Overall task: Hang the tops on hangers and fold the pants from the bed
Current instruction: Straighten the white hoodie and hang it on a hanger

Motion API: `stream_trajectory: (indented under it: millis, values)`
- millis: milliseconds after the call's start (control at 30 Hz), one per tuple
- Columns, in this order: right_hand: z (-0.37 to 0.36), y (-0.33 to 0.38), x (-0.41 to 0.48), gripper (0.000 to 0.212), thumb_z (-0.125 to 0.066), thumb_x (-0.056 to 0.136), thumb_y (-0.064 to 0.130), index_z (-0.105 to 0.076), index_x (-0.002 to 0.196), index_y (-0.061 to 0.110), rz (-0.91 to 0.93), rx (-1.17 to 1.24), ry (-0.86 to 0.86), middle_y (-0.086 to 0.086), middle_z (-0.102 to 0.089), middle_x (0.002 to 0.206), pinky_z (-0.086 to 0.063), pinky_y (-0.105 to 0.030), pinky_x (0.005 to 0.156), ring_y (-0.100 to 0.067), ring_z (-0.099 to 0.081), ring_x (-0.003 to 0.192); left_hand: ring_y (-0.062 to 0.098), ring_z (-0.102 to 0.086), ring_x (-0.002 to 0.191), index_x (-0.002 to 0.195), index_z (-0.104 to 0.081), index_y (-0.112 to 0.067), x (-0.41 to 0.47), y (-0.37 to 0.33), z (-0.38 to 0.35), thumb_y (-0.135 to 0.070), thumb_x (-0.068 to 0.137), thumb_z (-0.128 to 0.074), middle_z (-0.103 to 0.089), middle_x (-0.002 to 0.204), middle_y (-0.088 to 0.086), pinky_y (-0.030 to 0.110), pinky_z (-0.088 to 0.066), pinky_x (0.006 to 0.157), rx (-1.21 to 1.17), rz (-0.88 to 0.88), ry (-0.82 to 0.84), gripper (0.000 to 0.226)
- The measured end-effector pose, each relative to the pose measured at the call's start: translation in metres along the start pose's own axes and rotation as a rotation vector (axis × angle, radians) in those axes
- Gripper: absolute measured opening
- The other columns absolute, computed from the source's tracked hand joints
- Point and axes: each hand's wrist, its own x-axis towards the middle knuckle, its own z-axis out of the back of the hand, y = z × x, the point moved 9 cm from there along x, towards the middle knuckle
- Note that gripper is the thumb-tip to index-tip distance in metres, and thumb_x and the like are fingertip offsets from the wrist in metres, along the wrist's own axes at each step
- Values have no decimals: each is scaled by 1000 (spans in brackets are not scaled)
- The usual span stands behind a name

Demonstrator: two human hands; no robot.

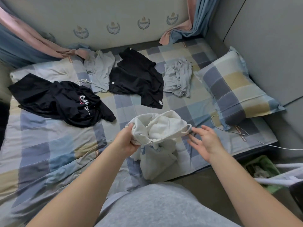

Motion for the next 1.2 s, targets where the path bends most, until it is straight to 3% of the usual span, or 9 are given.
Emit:
stream_trajectory:
  millis: [100, 267, 467, 567, 700, 800, 933, 1100, 1200]
  values:
    - [8, -32, -13, 54, -69, 94, 33, -41, 139, 18, -67, -281, -70, -10, -46, 144, -55, -51, 86, -30, -59, 115, 24, -68, 86, 123, -63, -7, -9, -1, -2, -32, 99, -62, -70, 110, 15, 33, -57, 70, 182, 19, 64, 34]
    - [-35, -103, -38, 80, -62, 82, 72, -48, 130, 10, -407, -334, 149, -19, -68, 117, -62, -44, 67, -36, -75, 89, 36, -67, 86, 125, -62, 4, -27, 4, 25, -12, 88, -68, -68, 109, 30, 41, -54, 69, 493, 31, 125, 40]
    - [-81, -206, -64, 79, -80, 75, 60, -50, 134, 17, -577, -381, 58, -17, -55, 126, -60, -55, 75, -43, -63, 105, 38, -68, 104, 125, -65, -2, -47, -13, 54, -14, 92, -67, -67, 121, 28, 42, -57, 76, 519, -55, 326, 35]
    - [-105, -253, -74, 56, -79, 84, 39, -57, 129, 12, -541, 109, -36, -17, -60, 111, -59, -55, 82, -39, -62, 101, 38, -67, 111, 125, -66, -4, -54, -19, 73, -28, 90, -71, -68, 120, 24, 43, -56, 83, 498, -71, 440, 42]
    - [-90, -256, -86, 39, -58, 99, 10, -53, 137, 3, -290, 575, -215, -22, -62, 124, -60, -41, 53, -36, -62, 91, 31, -74, 85, 115, -70, -6, -51, -25, 112, -33, 94, -69, -75, 101, 20, 38, -61, 64, 531, -75, 397, 34]
    - [-68, -258, -107, 33, -53, 103, 12, -55, 135, 3, -192, 648, -302, -19, -59, 131, -52, -43, 89, -36, -60, 117, 31, -74, 94, 118, -65, -6, -36, -19, 152, -26, 94, -71, -75, 106, 18, 39, -61, 72, 540, -42, 184, 33]
    - [-38, -280, -142, 9, -57, 100, 13, -61, 103, 6, -139, 758, -488, -14, -65, 121, -51, -41, 88, -25, -63, 82, 28, -70, 95, 117, -63, -7, -28, 2, 170, -16, 91, -72, -71, 109, 16, 38, -60, 70, 513, 49, 11, 28]
    - [11, -333, -207, 14, -61, 99, 15, -55, 87, 10, -144, 968, -706, -11, -62, 133, -49, -40, 100, -27, -66, 97, 25, -69, 92, 122, -61, -9, -52, 65, 144, -11, 93, -68, -70, 108, 13, 33, -56, 67, 636, 199, 166, 30]
    - [44, -361, -249, 19, -67, 95, 15, -63, 110, 4, -132, 1136, -706, -13, -64, 130, -49, -38, 104, -26, -65, 113, 27, -70, 90, 118, -60, -9, -81, 117, 119, -14, 97, -61, -71, 102, 15, 36, -57, 68, 707, 356, 344, 21]
